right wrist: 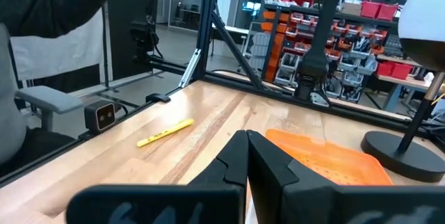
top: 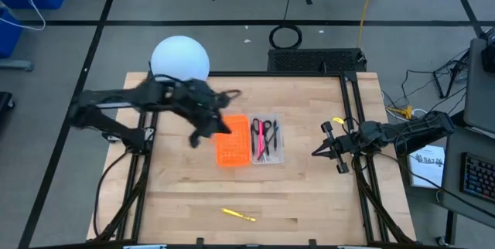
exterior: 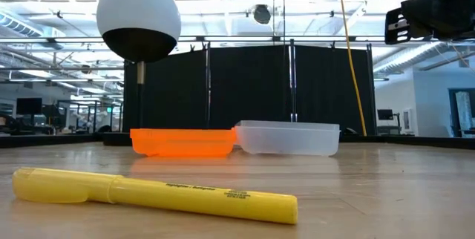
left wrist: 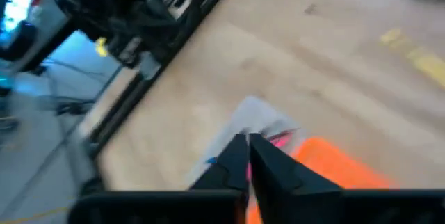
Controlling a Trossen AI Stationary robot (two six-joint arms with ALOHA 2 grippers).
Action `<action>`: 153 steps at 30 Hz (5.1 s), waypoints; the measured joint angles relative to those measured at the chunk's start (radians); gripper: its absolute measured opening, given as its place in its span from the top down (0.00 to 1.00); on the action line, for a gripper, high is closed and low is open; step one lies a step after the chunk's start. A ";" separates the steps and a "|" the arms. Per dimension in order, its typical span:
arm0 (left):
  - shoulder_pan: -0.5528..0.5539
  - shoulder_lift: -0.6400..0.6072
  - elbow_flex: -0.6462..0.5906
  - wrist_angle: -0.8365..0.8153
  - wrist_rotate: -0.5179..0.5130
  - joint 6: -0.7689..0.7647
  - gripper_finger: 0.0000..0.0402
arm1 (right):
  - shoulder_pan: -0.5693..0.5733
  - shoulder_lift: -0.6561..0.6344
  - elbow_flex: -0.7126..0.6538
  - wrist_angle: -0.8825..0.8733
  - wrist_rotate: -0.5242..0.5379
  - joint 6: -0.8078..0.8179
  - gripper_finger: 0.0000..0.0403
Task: Pick & place school supplies into a supply box
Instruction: Put the yellow pen into the orange supply box
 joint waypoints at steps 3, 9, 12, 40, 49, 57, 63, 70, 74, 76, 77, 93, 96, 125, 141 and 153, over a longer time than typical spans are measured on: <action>0.021 -0.139 -0.178 0.097 0.070 -0.072 0.98 | 0.000 0.000 0.000 0.003 0.000 -0.008 1.00; -0.055 -0.409 -0.668 0.580 0.061 -0.392 0.99 | 0.000 0.003 0.000 -0.009 0.000 0.002 1.00; -0.149 -0.482 -0.918 1.024 -0.102 -0.603 0.98 | 0.000 0.006 0.000 -0.017 0.000 0.002 1.00; -0.150 -1.244 -1.404 0.872 -0.152 -0.576 1.00 | 0.000 0.070 0.000 0.018 0.080 0.096 1.00; -0.089 -1.275 -1.457 0.881 -0.117 -0.683 0.98 | 0.000 0.161 0.000 0.068 0.135 0.155 1.00; -0.084 -1.275 -1.457 0.839 -0.446 -0.907 0.95 | 0.006 0.313 0.150 0.048 0.156 0.249 1.00; -0.084 -1.245 -1.455 0.812 -0.413 -0.882 0.95 | 0.112 0.647 0.529 -0.243 0.172 0.280 1.00; -0.084 -1.227 -1.455 0.817 -0.403 -0.877 0.95 | 0.245 1.135 1.057 -0.573 0.317 0.359 1.00; -0.084 -1.227 -1.457 0.833 -0.406 -0.877 0.95 | 0.308 1.381 1.284 -0.603 0.322 0.389 1.00; -0.084 -1.227 -1.457 0.841 -0.407 -0.877 0.95 | 0.343 1.500 1.390 -0.595 0.354 0.383 1.00; -0.084 -1.227 -1.457 0.842 -0.407 -0.877 0.95 | 0.357 1.555 1.440 -0.596 0.379 0.391 1.00; -0.084 -1.227 -1.457 0.840 -0.406 -0.920 0.95 | 0.363 2.001 1.772 -0.623 0.432 0.878 0.68; -0.084 -1.227 -1.457 0.837 -0.406 -0.908 0.95 | 0.346 2.023 1.772 -0.665 0.416 0.980 0.60; -0.084 -1.227 -1.457 0.834 -0.406 -0.867 0.95 | 0.382 2.049 1.590 -0.586 0.370 0.862 0.60; -0.084 -1.227 -1.456 0.814 -0.402 -0.896 0.95 | 0.324 2.052 1.442 -0.533 0.262 0.973 0.95; -0.085 -1.228 -1.456 0.823 -0.404 -0.929 0.95 | 0.326 1.913 1.428 -0.457 0.301 0.929 0.96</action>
